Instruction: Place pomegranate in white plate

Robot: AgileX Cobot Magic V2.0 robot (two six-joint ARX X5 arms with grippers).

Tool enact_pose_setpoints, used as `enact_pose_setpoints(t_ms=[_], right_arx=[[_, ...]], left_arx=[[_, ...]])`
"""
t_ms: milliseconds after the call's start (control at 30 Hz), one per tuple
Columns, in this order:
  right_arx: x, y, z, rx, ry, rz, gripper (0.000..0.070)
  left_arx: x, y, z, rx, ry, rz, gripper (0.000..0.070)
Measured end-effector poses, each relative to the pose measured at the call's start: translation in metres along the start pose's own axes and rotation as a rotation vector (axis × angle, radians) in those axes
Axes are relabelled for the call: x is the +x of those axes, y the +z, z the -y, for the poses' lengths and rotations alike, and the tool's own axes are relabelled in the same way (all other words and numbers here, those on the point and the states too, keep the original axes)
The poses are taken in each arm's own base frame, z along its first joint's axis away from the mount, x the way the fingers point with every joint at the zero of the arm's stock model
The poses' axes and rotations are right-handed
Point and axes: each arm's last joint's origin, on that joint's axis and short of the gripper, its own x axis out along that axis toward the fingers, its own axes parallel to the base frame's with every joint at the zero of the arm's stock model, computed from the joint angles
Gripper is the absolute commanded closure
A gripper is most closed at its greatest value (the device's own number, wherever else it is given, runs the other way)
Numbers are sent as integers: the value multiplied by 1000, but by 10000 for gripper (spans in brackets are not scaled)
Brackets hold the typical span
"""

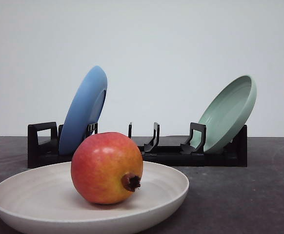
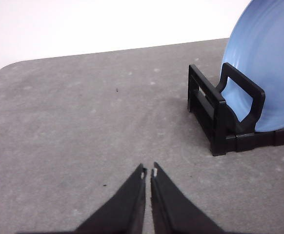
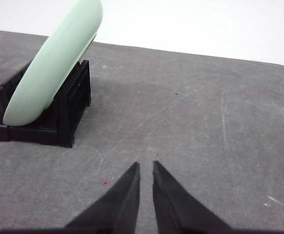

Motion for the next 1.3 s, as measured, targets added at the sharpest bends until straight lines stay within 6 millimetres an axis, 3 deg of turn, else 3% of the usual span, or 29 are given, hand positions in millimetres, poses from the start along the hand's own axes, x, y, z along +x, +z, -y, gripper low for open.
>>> enact_pose_setpoints(t_ms=[1300], right_arx=[[0,0,0,3,0,1,653]], left_arx=[[0,0,0,0,0,0,700]])
